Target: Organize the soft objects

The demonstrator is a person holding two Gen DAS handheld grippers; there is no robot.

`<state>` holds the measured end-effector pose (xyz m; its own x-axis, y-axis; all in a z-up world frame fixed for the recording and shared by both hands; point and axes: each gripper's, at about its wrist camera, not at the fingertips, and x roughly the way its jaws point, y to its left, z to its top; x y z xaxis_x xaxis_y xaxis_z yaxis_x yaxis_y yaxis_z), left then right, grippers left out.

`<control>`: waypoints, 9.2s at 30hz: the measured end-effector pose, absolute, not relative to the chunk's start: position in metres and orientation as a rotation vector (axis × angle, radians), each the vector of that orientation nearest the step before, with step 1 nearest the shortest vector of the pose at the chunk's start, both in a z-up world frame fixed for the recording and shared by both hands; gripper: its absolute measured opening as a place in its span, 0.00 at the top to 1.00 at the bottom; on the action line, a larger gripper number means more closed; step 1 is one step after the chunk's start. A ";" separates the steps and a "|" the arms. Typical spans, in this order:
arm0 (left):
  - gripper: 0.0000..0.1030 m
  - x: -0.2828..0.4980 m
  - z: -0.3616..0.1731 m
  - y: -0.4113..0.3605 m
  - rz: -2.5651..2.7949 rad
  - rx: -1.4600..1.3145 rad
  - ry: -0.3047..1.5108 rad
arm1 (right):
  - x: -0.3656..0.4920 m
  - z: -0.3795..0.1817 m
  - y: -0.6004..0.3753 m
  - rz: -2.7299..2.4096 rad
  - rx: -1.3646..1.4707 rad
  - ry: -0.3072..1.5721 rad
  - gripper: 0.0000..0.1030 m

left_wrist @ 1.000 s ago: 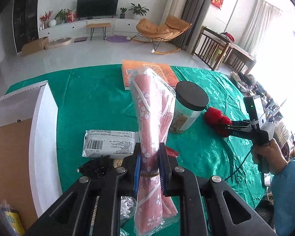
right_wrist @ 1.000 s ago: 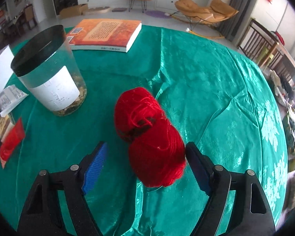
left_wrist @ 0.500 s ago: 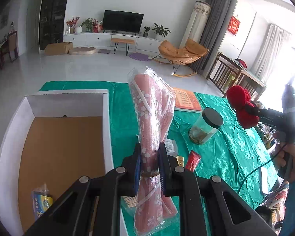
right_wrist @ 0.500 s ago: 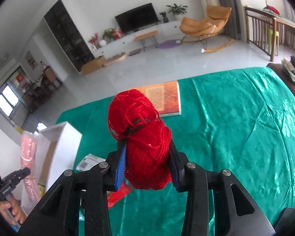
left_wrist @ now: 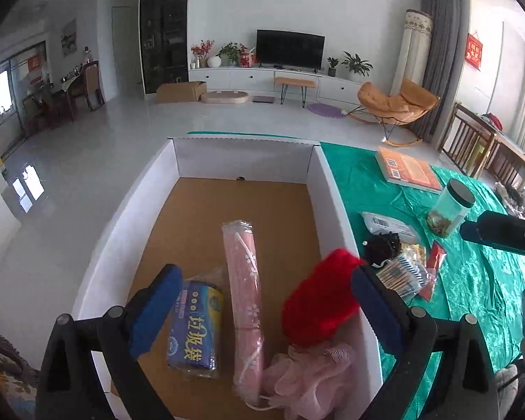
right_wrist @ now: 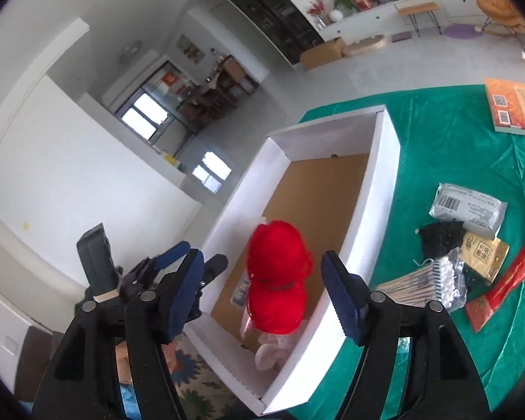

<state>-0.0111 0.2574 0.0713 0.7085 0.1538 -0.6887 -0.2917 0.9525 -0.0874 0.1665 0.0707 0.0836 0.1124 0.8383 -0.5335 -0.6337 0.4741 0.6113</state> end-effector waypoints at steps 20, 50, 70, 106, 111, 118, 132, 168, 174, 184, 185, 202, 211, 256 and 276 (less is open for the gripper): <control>0.06 0.008 -0.040 0.012 -0.143 0.041 0.956 | 0.141 -0.065 -0.173 0.175 -0.009 0.835 0.29; 0.03 0.081 -0.024 0.062 -0.187 -0.116 0.790 | 0.142 -0.066 -0.210 0.108 0.210 0.804 0.29; 0.00 0.119 -0.097 0.051 0.040 -0.031 0.983 | 0.154 -0.088 -0.188 0.111 0.096 0.933 0.28; 0.00 0.119 -0.097 0.055 0.037 -0.031 0.956 | 0.156 -0.094 -0.167 0.095 -0.034 0.946 0.14; 0.00 0.119 -0.098 0.055 0.037 -0.031 0.956 | 0.156 -0.094 -0.167 0.095 -0.034 0.946 0.14; 0.00 0.119 -0.097 0.055 0.037 -0.031 0.956 | 0.156 -0.094 -0.167 0.095 -0.034 0.946 0.14; 0.00 0.119 -0.097 0.054 0.037 -0.031 0.956 | 0.156 -0.094 -0.167 0.095 -0.034 0.945 0.14; 0.00 0.112 -0.096 0.061 -0.028 0.005 0.959 | 0.158 -0.074 -0.172 0.308 0.172 0.883 0.14; 0.00 0.111 -0.096 0.059 -0.034 0.007 0.957 | 0.169 -0.079 -0.097 0.482 -0.107 0.914 0.15; 0.00 0.111 -0.096 0.058 -0.030 0.005 0.955 | 0.229 -0.070 -0.181 0.115 -0.040 0.843 0.16; 0.00 0.112 -0.096 0.058 -0.029 0.005 0.955 | 0.223 -0.068 -0.185 0.107 -0.031 0.825 0.16; 0.00 0.111 -0.096 0.058 -0.029 0.005 0.955 | 0.178 -0.096 -0.170 0.158 -0.042 0.911 0.15; 0.00 0.111 -0.096 0.058 -0.029 0.005 0.955 | 0.173 -0.096 -0.165 0.154 -0.060 0.915 0.14; 0.00 0.112 -0.096 0.057 -0.028 0.005 0.954 | 0.173 -0.095 -0.165 0.154 -0.061 0.916 0.14; 0.00 0.111 -0.096 0.057 -0.028 0.005 0.954 | 0.173 -0.095 -0.165 0.154 -0.061 0.916 0.14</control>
